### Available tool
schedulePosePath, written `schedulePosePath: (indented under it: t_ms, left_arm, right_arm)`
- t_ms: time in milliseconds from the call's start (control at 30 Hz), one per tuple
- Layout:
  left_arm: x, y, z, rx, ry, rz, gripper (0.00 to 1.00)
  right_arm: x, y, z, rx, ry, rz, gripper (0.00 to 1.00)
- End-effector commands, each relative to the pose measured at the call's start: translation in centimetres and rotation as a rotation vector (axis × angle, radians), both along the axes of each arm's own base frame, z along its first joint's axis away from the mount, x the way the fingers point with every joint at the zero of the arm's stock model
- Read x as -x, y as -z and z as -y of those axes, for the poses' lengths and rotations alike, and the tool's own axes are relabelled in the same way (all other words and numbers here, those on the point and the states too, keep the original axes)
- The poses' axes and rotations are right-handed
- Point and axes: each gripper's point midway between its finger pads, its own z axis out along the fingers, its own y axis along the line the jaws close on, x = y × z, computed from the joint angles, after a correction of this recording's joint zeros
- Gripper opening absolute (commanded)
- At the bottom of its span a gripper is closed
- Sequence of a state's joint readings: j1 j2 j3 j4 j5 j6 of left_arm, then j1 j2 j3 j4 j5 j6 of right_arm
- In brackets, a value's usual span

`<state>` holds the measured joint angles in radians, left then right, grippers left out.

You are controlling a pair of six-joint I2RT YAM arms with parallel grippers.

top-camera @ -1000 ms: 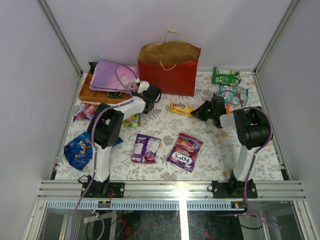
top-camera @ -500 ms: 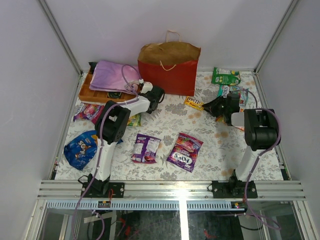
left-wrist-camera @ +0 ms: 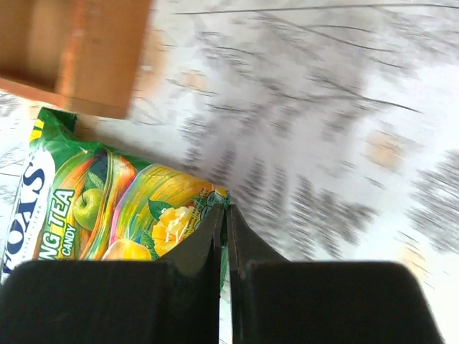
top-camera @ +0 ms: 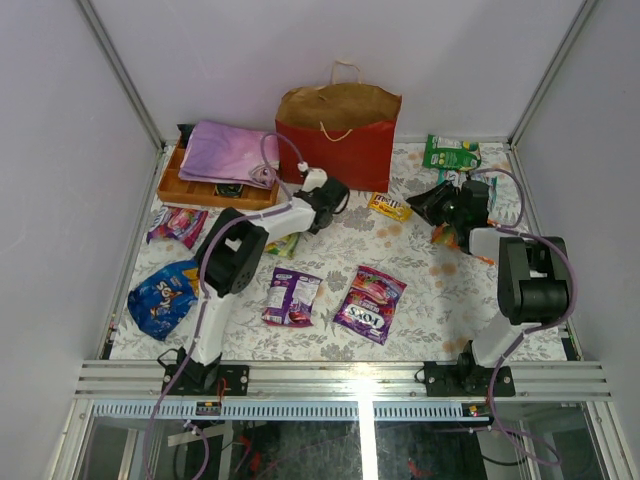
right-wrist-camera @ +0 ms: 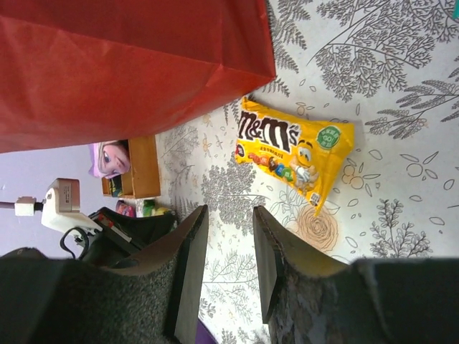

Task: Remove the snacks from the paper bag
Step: Adjust the snack at the center of the board.

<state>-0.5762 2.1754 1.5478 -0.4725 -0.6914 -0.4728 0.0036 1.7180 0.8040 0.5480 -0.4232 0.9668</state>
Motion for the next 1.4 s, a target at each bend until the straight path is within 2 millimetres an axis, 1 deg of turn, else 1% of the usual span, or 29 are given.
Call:
schedulePosePath:
  t_ms: [0, 100, 200, 267, 333, 400, 433, 467, 533, 567, 600, 633, 667, 700, 733, 800, 833, 900, 1000, 1067, 1100, 1133, 1233, 1333, 1367]
  left_arm:
    - [-0.9, -2.7, 5.2, 0.104, 0.062, 0.057, 0.0]
    - [-2.3, -2.8, 6.7, 0.124, 0.08, 0.073, 0.0]
    - [-4.3, -2.7, 8.3, 0.135, 0.102, 0.093, 0.0]
    - [-5.7, -2.9, 9.6, 0.16, 0.118, 0.114, 0.0]
    - [-7.0, -3.4, 10.9, 0.189, 0.138, 0.136, 0.0]
    - [-8.0, -4.3, 12.0, 0.21, 0.164, 0.156, 0.0]
    - [-8.3, -4.8, 12.4, 0.216, 0.183, 0.162, 0.07]
    - [-8.3, -5.5, 12.6, 0.22, 0.197, 0.168, 0.22]
    - [-7.9, -7.8, 12.2, 0.225, 0.213, 0.194, 0.54]
    - [-7.0, -8.4, 11.5, 0.221, 0.217, 0.192, 0.68]
    - [-6.1, -9.8, 10.8, 0.226, 0.219, 0.203, 0.78]
    - [-4.8, -13.2, 10.0, 0.251, 0.223, 0.246, 0.85]
    - [-3.4, -15.1, 8.9, 0.264, 0.224, 0.269, 0.91]
    - [-1.6, -16.4, 7.9, 0.277, 0.231, 0.281, 0.95]
    - [0.3, -17.3, 6.9, 0.288, 0.243, 0.281, 0.99]
    - [4.3, -18.1, 5.1, 0.323, 0.249, 0.259, 1.0]
    - [6.3, -17.5, 4.4, 0.351, 0.244, 0.228, 1.0]
    - [10.3, -15.5, 3.2, 0.385, 0.231, 0.146, 1.0]
    - [15.7, -12.1, 1.9, 0.421, 0.202, 0.028, 1.0]
    - [18.8, -10.0, 1.7, 0.489, 0.199, -0.059, 1.0]
    - [20.2, -9.2, 1.7, 0.525, 0.199, -0.098, 0.98]
    - [21.5, -8.5, 1.6, 0.555, 0.198, -0.13, 0.96]
    - [24.5, -7.9, 1.7, 0.644, 0.211, -0.198, 0.92]
    - [26.5, -7.9, 1.3, 0.654, 0.223, -0.253, 0.85]
    - [27.1, -7.6, 1.1, 0.639, 0.225, -0.279, 0.84]
  right_arm:
    - [0.9, -2.7, -0.2, 0.009, -0.032, 0.066, 0.39]
    - [2.2, -3.1, -0.6, 0.001, -0.043, 0.082, 0.39]
    - [4.6, -2.6, -1.6, 0.044, -0.076, 0.066, 0.41]
    - [6.7, -2.0, -2.7, 0.109, -0.11, 0.043, 0.47]
    - [9.1, -1.2, -4.1, 0.184, -0.151, 0.019, 0.56]
    - [12.0, -0.2, -6.1, 0.249, -0.225, -0.004, 0.61]
    - [13.5, 0.3, -6.6, 0.278, -0.255, -0.015, 0.63]
    - [14.9, 0.9, -6.9, 0.302, -0.281, -0.032, 0.64]
    - [17.7, 2.0, -7.1, 0.374, -0.327, -0.06, 0.66]
    - [18.9, 2.1, -7.0, 0.426, -0.343, -0.061, 0.8]
    - [20.0, 2.3, -6.8, 0.488, -0.361, -0.061, 0.88]
    - [21.2, 2.5, -6.5, 0.548, -0.378, -0.071, 0.99]
    - [22.0, 2.3, -6.1, 0.599, -0.383, -0.077, 1.0]
    - [22.8, 2.2, -5.7, 0.635, -0.385, -0.085, 0.99]
    - [23.4, 1.7, -5.4, 0.655, -0.383, -0.077, 0.99]
    - [24.4, 1.1, -5.1, 0.676, -0.369, -0.076, 0.99]
    - [24.7, 0.8, -5.1, 0.68, -0.362, -0.072, 0.99]
    - [25.3, 0.8, -5.5, 0.695, -0.36, -0.081, 0.99]
    - [25.8, 1.1, -7.0, 0.741, -0.373, -0.086, 0.99]
    - [26.2, 1.4, -8.3, 0.787, -0.389, -0.082, 0.99]
    - [26.4, 1.6, -9.0, 0.802, -0.401, -0.084, 0.99]
    - [26.5, 1.6, -9.7, 0.81, -0.406, -0.083, 0.99]
    - [26.8, 1.7, -11.3, 0.819, -0.41, -0.089, 0.99]
    - [27.0, 2.3, -12.0, 0.82, -0.408, -0.111, 0.99]
    - [27.0, 2.7, -12.0, 0.829, -0.405, -0.124, 0.99]
